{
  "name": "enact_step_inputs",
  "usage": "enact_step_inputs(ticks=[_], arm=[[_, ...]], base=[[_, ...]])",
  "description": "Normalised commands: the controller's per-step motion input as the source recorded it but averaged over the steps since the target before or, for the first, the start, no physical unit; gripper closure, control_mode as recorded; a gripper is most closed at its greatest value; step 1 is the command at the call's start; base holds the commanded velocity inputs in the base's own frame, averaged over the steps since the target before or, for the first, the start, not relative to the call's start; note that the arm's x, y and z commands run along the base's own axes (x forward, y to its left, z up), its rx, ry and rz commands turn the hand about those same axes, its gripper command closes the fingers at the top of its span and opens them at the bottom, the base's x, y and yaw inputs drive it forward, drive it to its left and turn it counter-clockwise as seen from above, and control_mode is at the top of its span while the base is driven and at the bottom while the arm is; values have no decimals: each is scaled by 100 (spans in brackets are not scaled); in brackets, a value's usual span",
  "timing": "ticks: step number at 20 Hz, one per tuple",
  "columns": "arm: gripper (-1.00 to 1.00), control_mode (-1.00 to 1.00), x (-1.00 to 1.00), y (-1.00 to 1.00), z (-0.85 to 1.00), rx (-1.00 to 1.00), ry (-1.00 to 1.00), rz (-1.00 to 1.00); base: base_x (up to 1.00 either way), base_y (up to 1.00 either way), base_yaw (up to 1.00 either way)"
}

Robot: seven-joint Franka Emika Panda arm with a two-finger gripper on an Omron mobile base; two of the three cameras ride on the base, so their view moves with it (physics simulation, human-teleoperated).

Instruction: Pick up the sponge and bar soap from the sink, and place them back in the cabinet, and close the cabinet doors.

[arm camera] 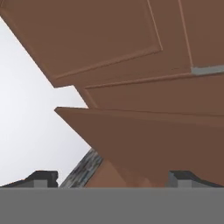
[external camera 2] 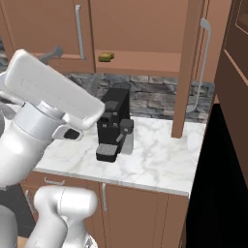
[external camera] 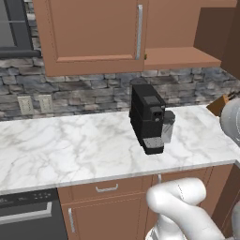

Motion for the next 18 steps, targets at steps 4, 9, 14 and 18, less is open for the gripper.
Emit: enact_step_inputs(ticks=[4,9,14,18], arm=[[-100,-100,-41,-17,0,2,0,-2],[-100,-100,-39,-22,0,5,0,0],[-100,-100,-36,-16,0,3,0,0],[-100,-100,-38,-9,0,3,0,0]], base=[[0,0,0],[0,0,0],[0,0,0],[0,0,0]])
